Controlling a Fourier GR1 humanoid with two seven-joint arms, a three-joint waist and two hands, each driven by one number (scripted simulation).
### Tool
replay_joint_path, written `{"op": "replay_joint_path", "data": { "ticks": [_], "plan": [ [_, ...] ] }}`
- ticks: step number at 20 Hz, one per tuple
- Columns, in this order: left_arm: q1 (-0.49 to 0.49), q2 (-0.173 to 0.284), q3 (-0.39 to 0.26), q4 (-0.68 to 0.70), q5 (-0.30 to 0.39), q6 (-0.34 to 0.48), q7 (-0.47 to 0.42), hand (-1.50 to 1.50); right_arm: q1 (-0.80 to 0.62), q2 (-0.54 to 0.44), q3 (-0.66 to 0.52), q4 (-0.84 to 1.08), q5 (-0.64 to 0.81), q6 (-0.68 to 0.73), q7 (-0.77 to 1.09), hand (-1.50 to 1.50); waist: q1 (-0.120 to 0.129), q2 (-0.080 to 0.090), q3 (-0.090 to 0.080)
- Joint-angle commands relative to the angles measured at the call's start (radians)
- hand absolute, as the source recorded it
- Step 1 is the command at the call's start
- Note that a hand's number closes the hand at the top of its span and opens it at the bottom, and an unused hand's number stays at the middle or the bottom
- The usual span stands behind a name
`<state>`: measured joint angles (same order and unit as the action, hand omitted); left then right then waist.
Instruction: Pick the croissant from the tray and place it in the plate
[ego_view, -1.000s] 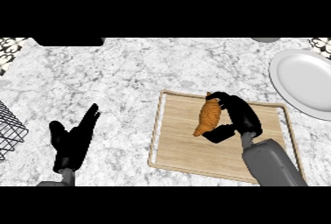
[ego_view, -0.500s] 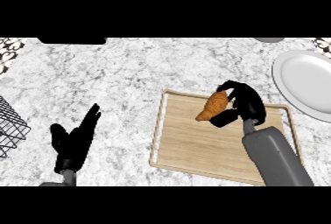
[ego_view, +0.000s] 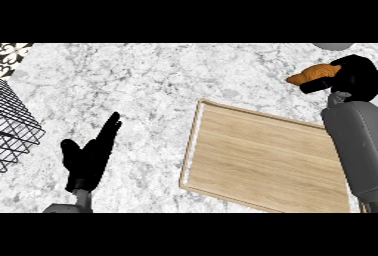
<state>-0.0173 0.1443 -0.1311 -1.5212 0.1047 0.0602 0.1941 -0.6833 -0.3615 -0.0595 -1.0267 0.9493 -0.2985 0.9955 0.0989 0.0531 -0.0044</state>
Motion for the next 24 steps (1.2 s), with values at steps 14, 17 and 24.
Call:
{"op": "replay_joint_path", "data": {
  "ticks": [14, 17, 24],
  "plan": [
    [-0.029, -0.033, -0.045, 0.039, 0.000, -0.023, 0.041, 0.00, -0.252, -0.141, -0.222, 0.205, 0.566, -0.342, 0.413, 1.50, 0.050, 0.011, 0.004],
    [-0.028, -0.040, -0.048, 0.051, -0.014, -0.010, 0.043, 0.00, -0.234, -0.142, -0.262, 0.220, 0.662, -0.389, 0.426, 1.50, 0.030, 0.009, 0.006],
    [-0.006, -0.036, -0.011, 0.045, 0.005, 0.004, 0.049, 0.00, -0.134, -0.161, -0.391, 0.247, 0.856, -0.456, 0.477, 1.50, -0.017, -0.007, 0.008]
  ]
}}
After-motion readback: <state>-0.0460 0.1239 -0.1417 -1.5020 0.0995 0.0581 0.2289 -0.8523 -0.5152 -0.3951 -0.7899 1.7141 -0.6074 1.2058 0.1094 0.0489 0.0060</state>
